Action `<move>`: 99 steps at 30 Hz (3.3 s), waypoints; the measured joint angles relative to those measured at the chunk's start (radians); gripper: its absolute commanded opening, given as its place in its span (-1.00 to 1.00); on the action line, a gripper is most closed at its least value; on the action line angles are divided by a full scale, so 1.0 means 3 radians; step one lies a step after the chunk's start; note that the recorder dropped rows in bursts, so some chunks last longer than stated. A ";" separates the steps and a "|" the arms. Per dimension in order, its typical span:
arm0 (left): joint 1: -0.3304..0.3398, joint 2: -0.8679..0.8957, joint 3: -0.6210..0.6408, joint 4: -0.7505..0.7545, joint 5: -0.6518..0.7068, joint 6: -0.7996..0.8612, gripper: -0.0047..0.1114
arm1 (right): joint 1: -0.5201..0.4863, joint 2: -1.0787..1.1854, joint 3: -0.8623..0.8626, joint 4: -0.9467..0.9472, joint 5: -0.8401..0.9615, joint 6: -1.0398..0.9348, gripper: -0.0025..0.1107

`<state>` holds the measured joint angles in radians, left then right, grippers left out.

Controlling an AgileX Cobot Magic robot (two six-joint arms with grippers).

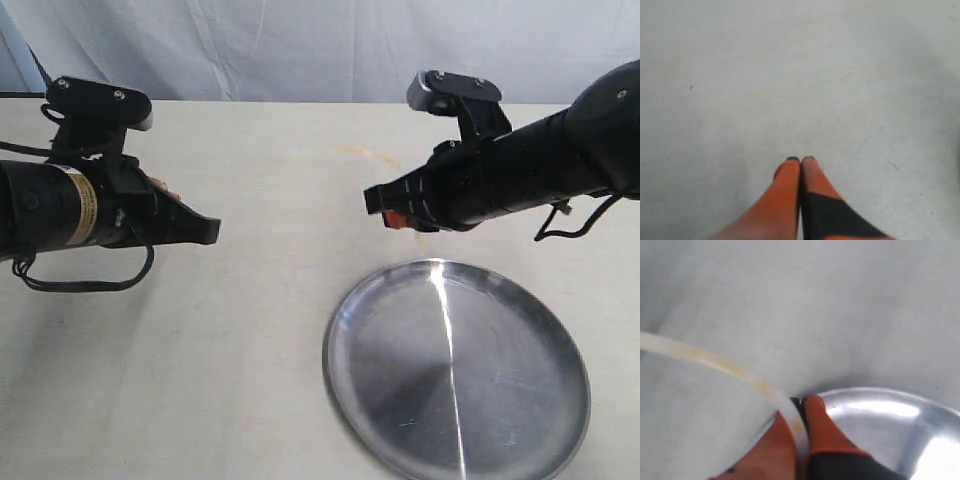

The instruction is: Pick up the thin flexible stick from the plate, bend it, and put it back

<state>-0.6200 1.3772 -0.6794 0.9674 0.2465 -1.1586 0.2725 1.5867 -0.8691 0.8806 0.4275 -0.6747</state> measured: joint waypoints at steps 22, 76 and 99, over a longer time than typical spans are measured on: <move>0.0000 -0.0228 0.0000 0.0048 0.0035 0.0000 -0.92 | 0.0000 0.0000 0.0000 -0.2241 0.1548 0.1565 -0.39; 0.0000 -0.2095 0.0000 0.0303 0.1052 -0.0015 -0.92 | 0.0000 -0.3347 0.1508 -0.0941 -0.1390 0.0692 -0.96; 0.0000 -0.2095 0.0000 0.0275 0.1052 -0.0020 -0.92 | -0.0769 -0.4338 0.2671 -0.2112 -0.1402 0.1634 -0.96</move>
<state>-0.6200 0.7488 -0.6794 1.0500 0.5622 -1.1646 0.0420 0.2854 -0.0680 0.2471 0.0069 -0.1846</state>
